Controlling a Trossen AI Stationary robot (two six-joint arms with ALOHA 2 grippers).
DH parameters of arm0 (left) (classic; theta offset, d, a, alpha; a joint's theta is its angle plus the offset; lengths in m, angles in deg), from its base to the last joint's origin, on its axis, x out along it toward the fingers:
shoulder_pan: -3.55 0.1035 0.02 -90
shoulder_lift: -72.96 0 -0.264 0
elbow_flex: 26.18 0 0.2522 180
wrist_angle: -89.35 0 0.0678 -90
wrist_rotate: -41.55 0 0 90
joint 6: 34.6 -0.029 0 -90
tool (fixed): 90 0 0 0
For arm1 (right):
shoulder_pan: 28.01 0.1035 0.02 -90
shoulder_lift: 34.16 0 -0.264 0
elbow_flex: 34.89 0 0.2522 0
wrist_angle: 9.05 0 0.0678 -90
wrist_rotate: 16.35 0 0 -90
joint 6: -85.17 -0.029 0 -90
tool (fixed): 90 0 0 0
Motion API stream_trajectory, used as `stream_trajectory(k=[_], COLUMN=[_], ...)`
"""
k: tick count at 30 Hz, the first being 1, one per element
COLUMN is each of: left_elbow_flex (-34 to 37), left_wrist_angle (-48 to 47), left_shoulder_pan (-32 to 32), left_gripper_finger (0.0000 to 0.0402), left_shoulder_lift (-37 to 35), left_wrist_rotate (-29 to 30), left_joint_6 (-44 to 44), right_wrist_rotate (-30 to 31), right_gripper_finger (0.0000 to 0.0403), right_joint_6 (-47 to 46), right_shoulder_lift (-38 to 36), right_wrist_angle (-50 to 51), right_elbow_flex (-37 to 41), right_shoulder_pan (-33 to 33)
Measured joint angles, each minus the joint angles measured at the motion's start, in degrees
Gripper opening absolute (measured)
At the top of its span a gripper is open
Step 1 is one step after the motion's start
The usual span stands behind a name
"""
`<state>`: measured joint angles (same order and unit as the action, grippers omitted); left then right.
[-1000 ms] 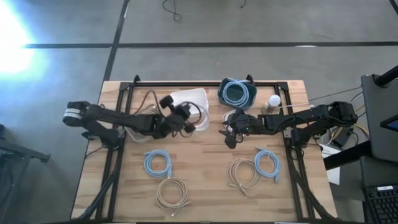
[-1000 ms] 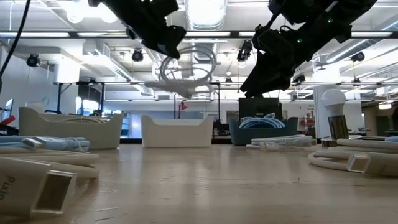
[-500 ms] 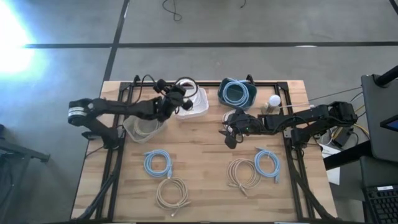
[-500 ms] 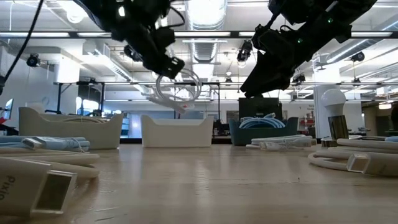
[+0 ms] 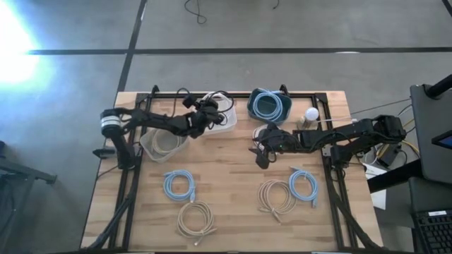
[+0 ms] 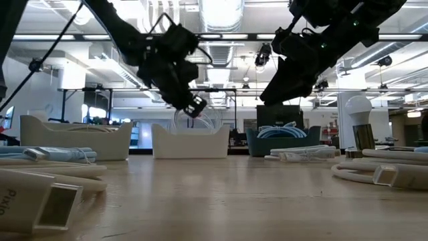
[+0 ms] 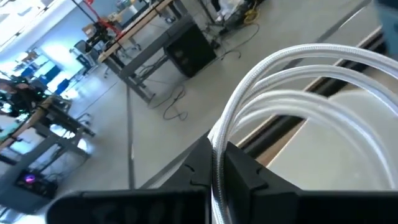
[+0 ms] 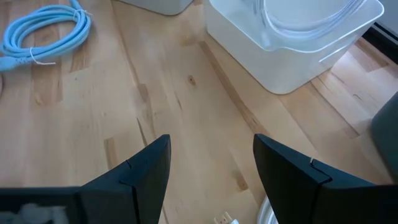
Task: Pick & Place USB Port
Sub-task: Put the bottom white charger cable into the white bin
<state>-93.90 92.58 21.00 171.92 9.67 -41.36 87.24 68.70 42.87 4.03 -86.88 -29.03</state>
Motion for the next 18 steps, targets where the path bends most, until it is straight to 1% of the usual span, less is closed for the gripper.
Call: stream_trajectory(k=[8, 13, 18], left_elbow_flex=[0.0, 0.0, 0.0], left_wrist_angle=[-0.1, -0.4, -0.5], left_shoulder_pan=[0.2, 0.2, 0.2], left_gripper_finger=[0.0051, 0.0082, 0.0118], left_shoulder_lift=[3.9, 3.2, 0.7], left_wrist_rotate=[0.4, 0.4, 0.3], left_joint_6=[0.1, -0.5, -2.5], right_wrist_rotate=[0.0, 0.0, 0.0], right_gripper_finger=[0.0224, 0.0224, 0.0224], right_joint_6=[0.0, 0.0, 0.0], right_shoulder_lift=[0.0, 0.0, 0.0], right_wrist_angle=[0.0, 0.0, 0.0], right_elbow_flex=[0.3, 0.5, 1.0], right_shoulder_pan=[0.0, 0.0, 0.0])
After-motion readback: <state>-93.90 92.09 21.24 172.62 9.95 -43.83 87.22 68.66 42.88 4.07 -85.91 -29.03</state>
